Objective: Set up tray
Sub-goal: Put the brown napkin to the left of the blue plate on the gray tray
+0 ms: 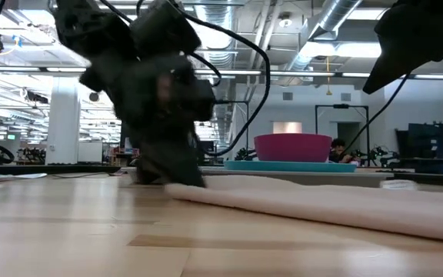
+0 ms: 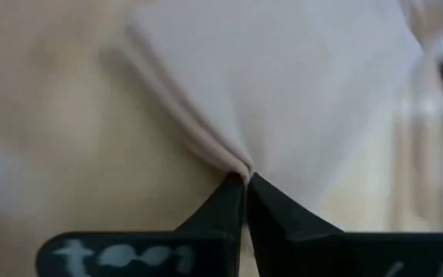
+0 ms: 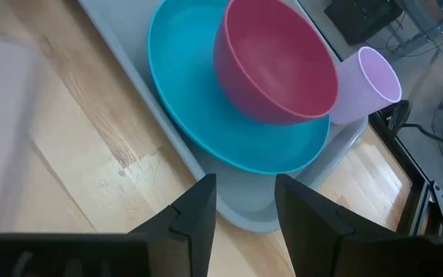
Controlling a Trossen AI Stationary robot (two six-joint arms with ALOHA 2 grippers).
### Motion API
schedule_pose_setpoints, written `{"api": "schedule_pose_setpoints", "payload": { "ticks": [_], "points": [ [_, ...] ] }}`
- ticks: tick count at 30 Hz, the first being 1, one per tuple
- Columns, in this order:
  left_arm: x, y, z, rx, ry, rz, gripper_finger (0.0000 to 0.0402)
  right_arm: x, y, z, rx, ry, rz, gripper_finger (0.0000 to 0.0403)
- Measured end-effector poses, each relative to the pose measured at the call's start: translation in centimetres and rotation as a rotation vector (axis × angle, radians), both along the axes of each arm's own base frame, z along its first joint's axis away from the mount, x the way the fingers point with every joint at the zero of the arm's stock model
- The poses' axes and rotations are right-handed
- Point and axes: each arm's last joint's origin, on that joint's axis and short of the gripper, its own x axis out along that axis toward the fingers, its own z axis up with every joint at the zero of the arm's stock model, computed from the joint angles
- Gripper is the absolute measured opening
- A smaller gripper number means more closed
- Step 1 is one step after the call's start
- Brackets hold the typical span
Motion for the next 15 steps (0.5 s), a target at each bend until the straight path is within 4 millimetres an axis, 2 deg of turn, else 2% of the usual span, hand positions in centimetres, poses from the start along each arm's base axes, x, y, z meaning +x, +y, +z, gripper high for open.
{"api": "schedule_pose_setpoints", "payload": {
  "ticks": [3, 7, 11, 15],
  "points": [
    [-0.5, 0.0, 2.1, -0.005, -0.021, -0.014, 0.0001, 0.0, 0.0, 0.0, 0.0, 0.0, 0.0, 0.0129],
    [-2.3, 0.6, 5.5, 0.119, -0.028, -0.008, 0.0001, 0.0, 0.0, 0.0, 0.0, 0.0, 0.0, 0.0129],
    [-4.9, 1.6, 8.6, 0.377, -0.016, -0.009, 0.0, 0.0, 0.0, 0.0, 0.0, 0.0, 0.0, 0.0129],
    [-6.7, 3.2, 9.7, 0.682, 0.042, -0.078, 0.0, 0.0, 0.0, 0.0, 0.0, 0.0, 0.0, 0.0129]
  ]
}}
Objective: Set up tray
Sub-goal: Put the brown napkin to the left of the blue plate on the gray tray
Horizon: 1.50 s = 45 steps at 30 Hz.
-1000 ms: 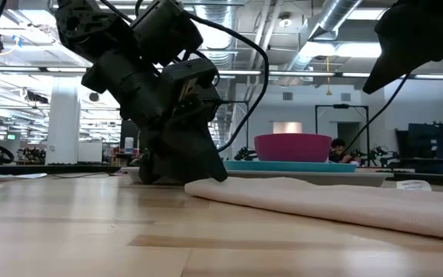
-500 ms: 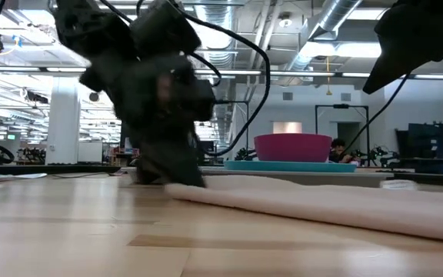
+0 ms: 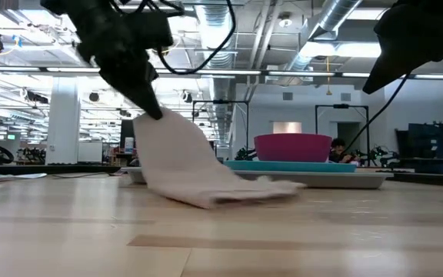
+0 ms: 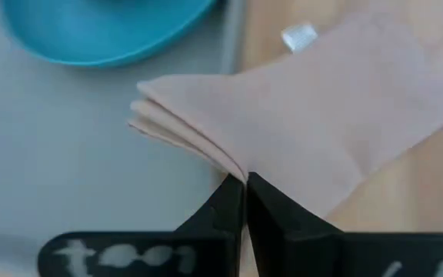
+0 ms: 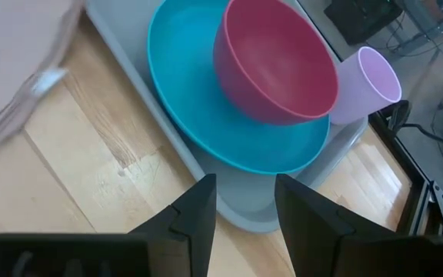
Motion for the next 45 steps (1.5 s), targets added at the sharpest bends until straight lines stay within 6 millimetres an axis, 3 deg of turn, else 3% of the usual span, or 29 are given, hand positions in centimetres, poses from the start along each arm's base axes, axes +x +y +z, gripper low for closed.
{"api": "schedule_pose_setpoints", "payload": {
  "ticks": [6, 9, 23, 32, 38, 45],
  "points": [
    [0.3, 3.2, -0.3, 0.35, 0.092, -0.03, 0.0, 0.0, 0.0, 0.0, 0.001, -0.003, -0.002, 0.0129],
    [0.4, 5.1, -0.3, 0.439, 0.128, 0.009, 0.0, 0.0, 0.0, 0.0, 0.003, -0.004, -0.001, 0.0129],
    [0.1, 12.3, 0.4, 0.445, 0.084, 0.097, 0.0, 0.1, 0.0, 0.0, -0.002, 0.003, 0.011, 0.0129],
    [0.5, 17.0, -1.9, 0.398, 0.068, 0.196, 0.0001, 0.1, 0.0, 0.0, 0.0, 0.002, 0.011, 0.0129],
    [1.2, 18.9, -3.5, 0.474, 0.077, 0.314, 0.0013, 0.2, -0.1, 0.0, 0.001, 0.005, 0.011, 0.0129],
    [1.4, 19.0, -3.7, 0.496, 0.078, 0.285, 0.0054, 0.3, -0.1, 0.0, -0.001, 0.015, 0.026, 0.0129]
  ]
}}
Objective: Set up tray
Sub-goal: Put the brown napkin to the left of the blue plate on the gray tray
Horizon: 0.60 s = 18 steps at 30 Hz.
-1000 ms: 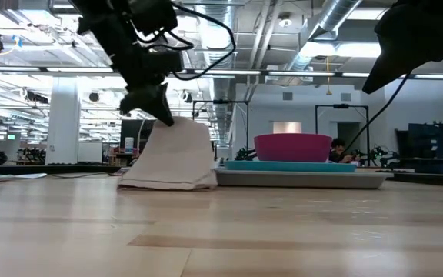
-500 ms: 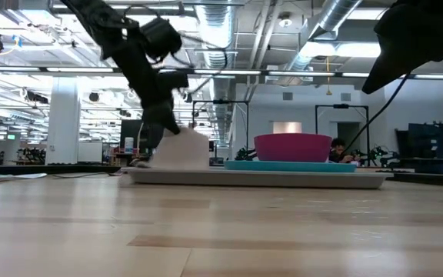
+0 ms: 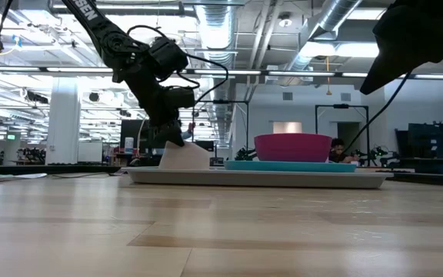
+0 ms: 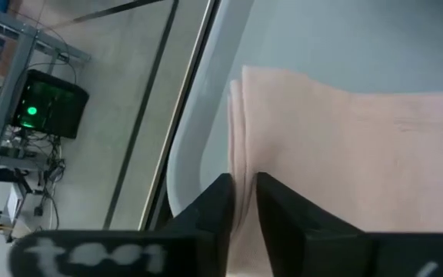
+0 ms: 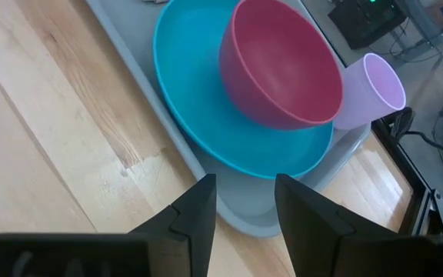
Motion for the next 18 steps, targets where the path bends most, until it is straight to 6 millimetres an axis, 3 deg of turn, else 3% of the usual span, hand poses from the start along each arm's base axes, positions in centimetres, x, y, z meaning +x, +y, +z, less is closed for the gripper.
{"api": "schedule_pose_setpoints", "payload": {
  "ticks": [7, 13, 18],
  "points": [
    [0.0, 0.0, 0.1, 0.027, 0.007, 0.025, 0.0111, 0.0, 0.0, 0.0, 0.002, -0.002, 0.0, 0.0129],
    [-0.1, 0.2, 0.5, 0.148, 0.051, 0.124, 0.013, 0.0, 0.0, 0.0, 0.002, -0.002, 0.0, 0.0129],
    [0.1, -1.5, 0.6, -0.012, -0.03, 0.066, 0.0131, 0.0, 0.0, 0.0, 0.001, 0.0, 0.002, 0.0129]
  ]
}}
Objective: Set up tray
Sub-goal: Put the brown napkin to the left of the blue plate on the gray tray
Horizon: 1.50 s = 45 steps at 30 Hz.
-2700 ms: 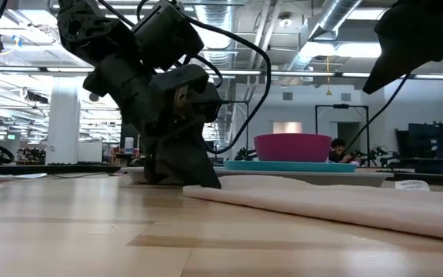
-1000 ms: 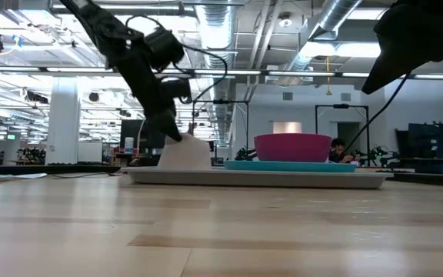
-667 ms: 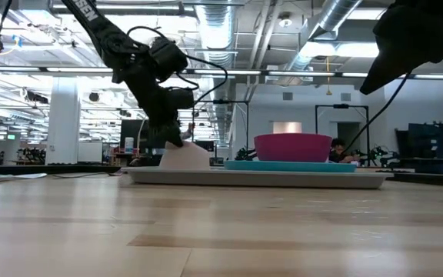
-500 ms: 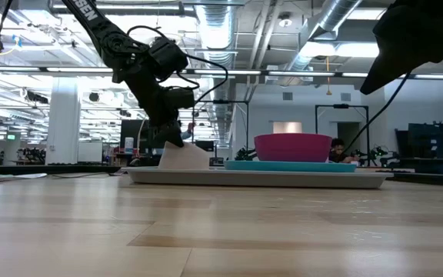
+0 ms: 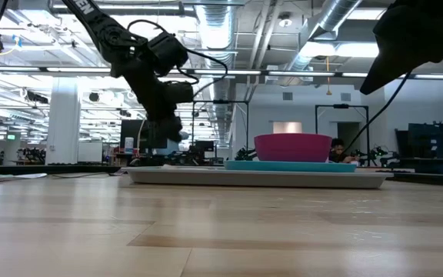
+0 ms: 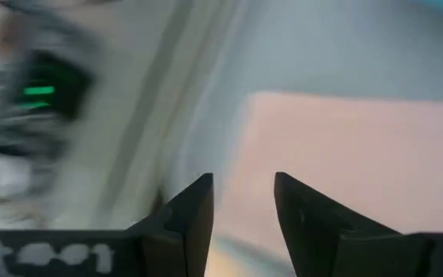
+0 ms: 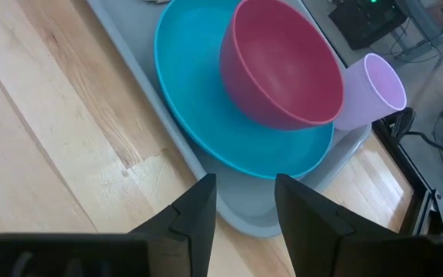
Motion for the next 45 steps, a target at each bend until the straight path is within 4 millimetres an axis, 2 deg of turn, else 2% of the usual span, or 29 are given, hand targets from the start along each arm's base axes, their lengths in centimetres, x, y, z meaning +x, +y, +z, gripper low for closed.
{"api": "schedule_pose_setpoints", "payload": {
  "ticks": [5, 11, 15, 18, 25, 32, 45],
  "points": [
    [0.8, -2.0, -0.4, -0.273, -0.146, -0.112, 0.012, 0.0, 0.0, 0.0, -0.004, 0.01, 0.009, 0.0129],
    [0.9, -3.0, -2.4, -0.27, -0.153, -0.011, 0.0083, 0.3, -0.2, 0.0, 0.002, 0.003, -0.002, 0.0129],
    [1.0, -3.3, -4.2, -0.272, -0.083, -0.011, 0.0038, 0.3, -0.2, -0.1, 0.002, 0.004, 0.004, 0.0129],
    [1.5, -2.8, -5.2, -0.216, -0.093, 0.032, 0.0007, 0.3, -0.2, -0.1, 0.002, 0.005, 0.005, 0.0129],
    [2.6, -1.3, -6.9, -0.188, -0.189, 0.065, 0.0002, 0.3, -0.2, -0.1, 0.003, 0.006, 0.009, 0.0129],
    [3.8, -1.3, -8.7, -0.225, -0.215, 0.031, 0.0, 0.4, -0.1, -0.1, 0.003, 0.01, 0.021, 0.0129],
    [4.8, -1.8, -7.6, -0.209, -0.24, -0.007, 0.0, 0.4, -0.1, -0.1, 0.003, 0.01, 0.021, 0.0129]
  ]
}}
